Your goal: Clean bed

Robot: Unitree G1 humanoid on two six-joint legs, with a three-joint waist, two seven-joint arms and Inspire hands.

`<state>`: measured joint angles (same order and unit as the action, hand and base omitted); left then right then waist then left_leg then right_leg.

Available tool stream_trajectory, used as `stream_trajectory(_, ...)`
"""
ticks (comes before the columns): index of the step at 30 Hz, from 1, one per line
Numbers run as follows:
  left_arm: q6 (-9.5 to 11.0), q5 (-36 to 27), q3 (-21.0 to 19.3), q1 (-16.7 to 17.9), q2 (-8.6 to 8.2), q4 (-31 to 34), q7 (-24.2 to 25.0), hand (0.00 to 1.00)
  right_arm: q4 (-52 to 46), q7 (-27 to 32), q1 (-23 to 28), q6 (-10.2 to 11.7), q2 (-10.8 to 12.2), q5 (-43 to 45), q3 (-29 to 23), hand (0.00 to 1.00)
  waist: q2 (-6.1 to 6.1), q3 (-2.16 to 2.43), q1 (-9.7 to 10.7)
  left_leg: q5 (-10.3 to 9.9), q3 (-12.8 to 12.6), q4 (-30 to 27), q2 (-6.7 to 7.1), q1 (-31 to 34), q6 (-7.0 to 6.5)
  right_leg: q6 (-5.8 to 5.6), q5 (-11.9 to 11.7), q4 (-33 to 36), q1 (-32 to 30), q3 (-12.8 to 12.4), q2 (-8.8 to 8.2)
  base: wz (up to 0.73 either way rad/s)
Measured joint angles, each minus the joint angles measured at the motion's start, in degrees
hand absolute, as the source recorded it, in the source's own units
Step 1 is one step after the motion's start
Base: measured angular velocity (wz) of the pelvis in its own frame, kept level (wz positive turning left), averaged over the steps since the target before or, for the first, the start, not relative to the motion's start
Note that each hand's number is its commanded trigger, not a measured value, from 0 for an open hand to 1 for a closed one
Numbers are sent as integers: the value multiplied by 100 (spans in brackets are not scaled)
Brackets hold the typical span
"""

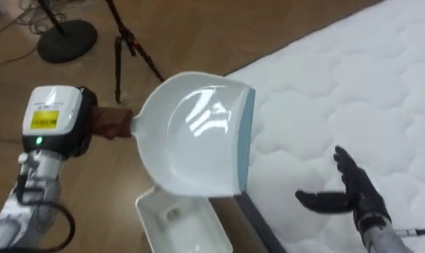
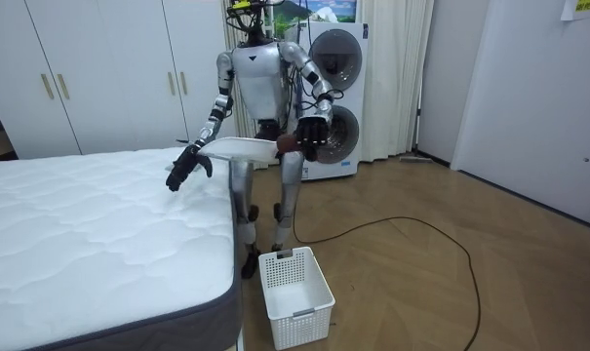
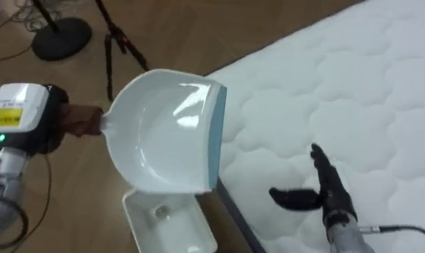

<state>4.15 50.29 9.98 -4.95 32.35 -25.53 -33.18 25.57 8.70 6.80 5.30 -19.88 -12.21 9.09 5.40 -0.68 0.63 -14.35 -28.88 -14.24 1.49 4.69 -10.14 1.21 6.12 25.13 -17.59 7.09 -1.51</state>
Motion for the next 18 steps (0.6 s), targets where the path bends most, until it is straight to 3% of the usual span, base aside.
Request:
stream_trajectory(2, 11, -20, -29, 32, -167, 98, 10, 100, 8, -1, -2, -50, 6, -13, -23, 0, -9, 9, -129, -6, -479, 174, -35, -219, 9, -168, 433, 672, 172, 438, -337, -96)
stream_trajectory(3, 12, -22, -38, 58, -200, 141, 11, 100, 6, 0, -10, -50, 6, -39, -45, 0, -23, 16, -183, -8, -625, 208, -34, -242, 13, -203, 533, 772, 241, 546, -451, -109)
stream_trajectory(4, 12, -27, -109, 144, -283, 226, 12, 100, -36, 8, -13, -49, 8, -113, -79, 0, -45, 25, -309, -11, -945, 246, -34, -270, 17, -277, 677, 878, 399, 766, -678, -99)
stream_trajectory(6, 4, -103, -243, 311, -425, 273, 18, 100, -145, 13, -10, -34, 21, -213, -74, 0, -77, 24, -432, -13, -1363, 253, -46, -297, 21, -345, 757, 825, 651, 1124, -966, -122)
stream_trajectory(7, -2, -124, -313, 385, -510, 273, 42, 100, -152, 39, -10, -15, 52, -270, -51, 0, -118, 21, -486, -22, -1589, 252, -72, -317, 37, -364, 766, 617, 773, 1306, -1032, -116)
stream_trajectory(9, 10, -124, -395, 513, -540, 276, 96, 100, -152, 66, 29, -13, 129, -279, -12, 0, -231, 30, -535, -68, -1922, 242, -109, -375, 110, -413, 822, 286, 874, 1407, -980, -100)
stream_trajectory(10, 2, -128, -435, 601, -558, 275, 154, 100, -150, 78, 51, -5, 186, -280, -12, 0, -243, 38, -484, -102, -2060, 224, -191, -383, 135, -409, 804, 133, 941, 1450, -923, -78)
stream_trajectory(11, 2, -137, -435, 634, -560, 278, 171, 100, -151, 78, 71, -1, 202, -279, -4, 0, -249, 41, -439, -106, -2106, 221, -220, -392, 142, -391, 785, 107, 958, 1483, -914, -53)
stream_trajectory(14, -6, -274, -435, 687, -666, 280, 378, 100, -145, 31, 163, 12, 245, -320, 21, 0, -253, 68, -240, -160, -2301, -45, -480, -375, 287, -309, 710, -226, 990, 1462, -735, -43)
stream_trajectory(15, -12, -277, -435, 689, -670, 279, 407, 100, -142, 20, 189, 16, 273, -323, 17, 0, -290, 81, -215, -142, -2189, -156, -484, -359, 499, -299, 698, -266, 991, 1406, -732, -41)
stream_trajectory(16, -34, -338, -414, 717, -684, 285, 441, 100, -154, -22, 262, 37, 284, -317, 13, 0, -399, 83, -215, -115, -1281, -504, -473, -233, 814, -228, 654, -285, 979, 1239, -783, -97)
stream_trajectory(17, -67, -422, -423, 760, -706, 305, 488, 100, -158, -83, 245, 101, 251, -253, -39, 0, -298, 71, -325, -298, -59, -906, -471, -68, 775, -150, 596, -171, 925, 1252, -754, -121)
stream_trajectory(18, -106, -476, -437, 772, -697, 301, 526, 100, -163, -106, 207, 124, 274, -193, -75, 0, -221, 79, -338, -437, 199, -985, -476, -26, 774, -153, 585, -93, 890, 1323, -729, -121)
